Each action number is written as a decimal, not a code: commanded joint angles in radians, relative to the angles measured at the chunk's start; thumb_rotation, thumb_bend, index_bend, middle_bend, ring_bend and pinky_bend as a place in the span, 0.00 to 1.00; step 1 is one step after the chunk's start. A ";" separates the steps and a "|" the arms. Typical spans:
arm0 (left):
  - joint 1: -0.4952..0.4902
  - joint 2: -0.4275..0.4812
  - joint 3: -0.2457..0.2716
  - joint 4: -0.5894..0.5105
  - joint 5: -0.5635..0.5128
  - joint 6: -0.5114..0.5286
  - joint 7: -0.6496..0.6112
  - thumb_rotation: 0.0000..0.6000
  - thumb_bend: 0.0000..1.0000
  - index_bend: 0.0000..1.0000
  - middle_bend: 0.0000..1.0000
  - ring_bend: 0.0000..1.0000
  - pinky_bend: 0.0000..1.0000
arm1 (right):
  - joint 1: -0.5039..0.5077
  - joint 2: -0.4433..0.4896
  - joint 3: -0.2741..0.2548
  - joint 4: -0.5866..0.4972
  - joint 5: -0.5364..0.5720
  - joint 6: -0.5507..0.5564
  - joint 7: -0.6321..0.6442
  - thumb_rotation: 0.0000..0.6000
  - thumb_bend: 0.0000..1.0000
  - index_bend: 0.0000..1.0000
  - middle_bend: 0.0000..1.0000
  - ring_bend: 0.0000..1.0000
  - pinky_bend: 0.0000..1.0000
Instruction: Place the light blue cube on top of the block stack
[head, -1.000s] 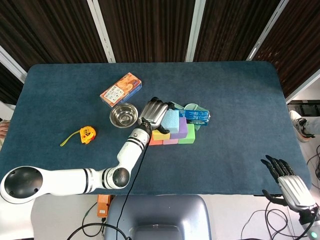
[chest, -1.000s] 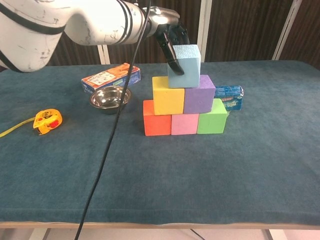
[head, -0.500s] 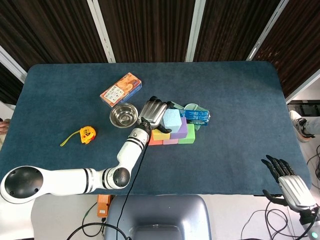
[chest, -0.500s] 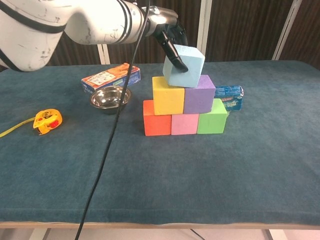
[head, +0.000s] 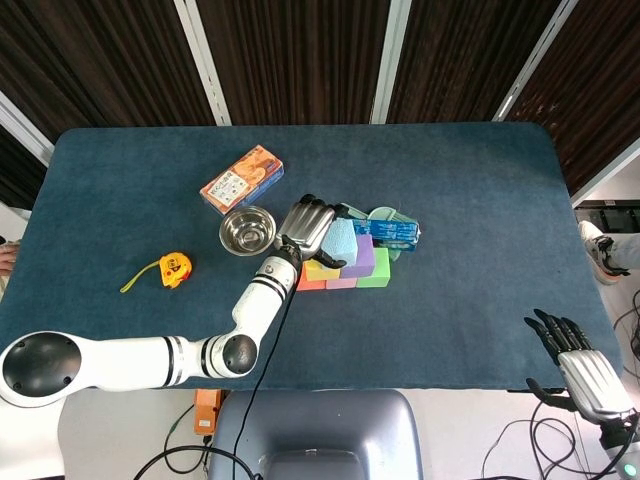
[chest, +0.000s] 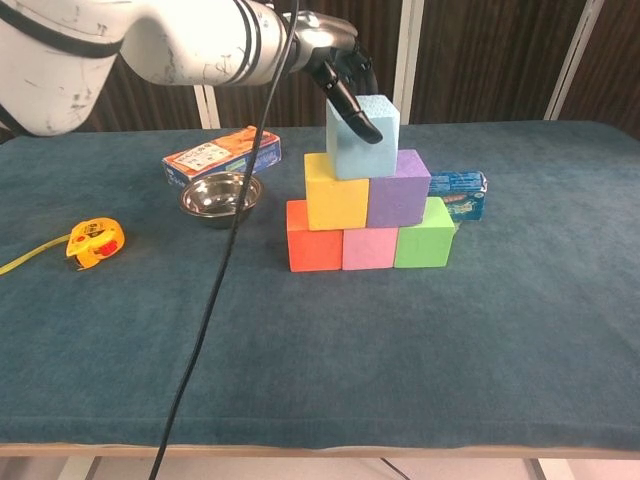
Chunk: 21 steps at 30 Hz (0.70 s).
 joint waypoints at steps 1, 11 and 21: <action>0.003 0.024 -0.010 -0.030 0.008 -0.005 -0.008 0.78 0.00 0.28 0.28 0.16 0.15 | 0.000 0.000 0.000 0.001 0.000 0.000 0.001 1.00 0.24 0.00 0.00 0.00 0.00; 0.130 0.270 -0.016 -0.372 0.198 0.132 -0.063 0.78 0.00 0.07 0.06 0.04 0.15 | -0.007 -0.003 -0.002 -0.003 -0.005 0.009 -0.014 1.00 0.24 0.00 0.00 0.00 0.00; 0.799 0.612 0.453 -0.640 0.994 0.557 -0.290 1.00 0.00 0.00 0.00 0.00 0.12 | -0.032 -0.011 0.019 -0.011 0.022 0.056 -0.046 1.00 0.24 0.00 0.00 0.00 0.00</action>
